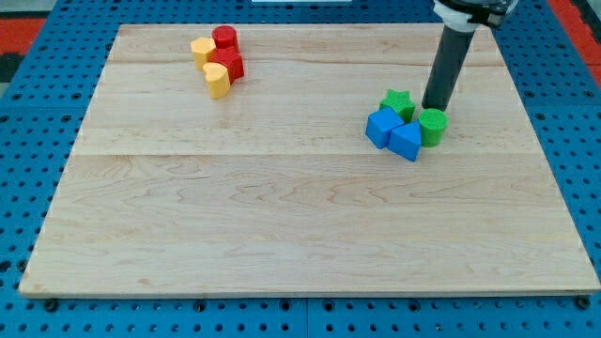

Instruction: Push the green blocks into blue blocks

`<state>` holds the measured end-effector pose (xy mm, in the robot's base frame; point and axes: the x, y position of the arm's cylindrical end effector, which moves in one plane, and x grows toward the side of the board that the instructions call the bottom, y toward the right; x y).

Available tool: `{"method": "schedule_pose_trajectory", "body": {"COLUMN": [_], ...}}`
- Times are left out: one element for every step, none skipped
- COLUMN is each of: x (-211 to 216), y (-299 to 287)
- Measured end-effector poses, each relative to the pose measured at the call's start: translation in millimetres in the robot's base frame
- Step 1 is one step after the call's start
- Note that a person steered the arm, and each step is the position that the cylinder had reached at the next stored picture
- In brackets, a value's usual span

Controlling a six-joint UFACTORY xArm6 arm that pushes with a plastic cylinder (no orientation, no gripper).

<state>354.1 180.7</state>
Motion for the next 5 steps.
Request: {"method": "schedule_pose_trajectory", "body": {"x": [9.9,52.0,52.0,52.0,51.9], "y": [59.5,61.1,21.7,6.8,-14.3]}}
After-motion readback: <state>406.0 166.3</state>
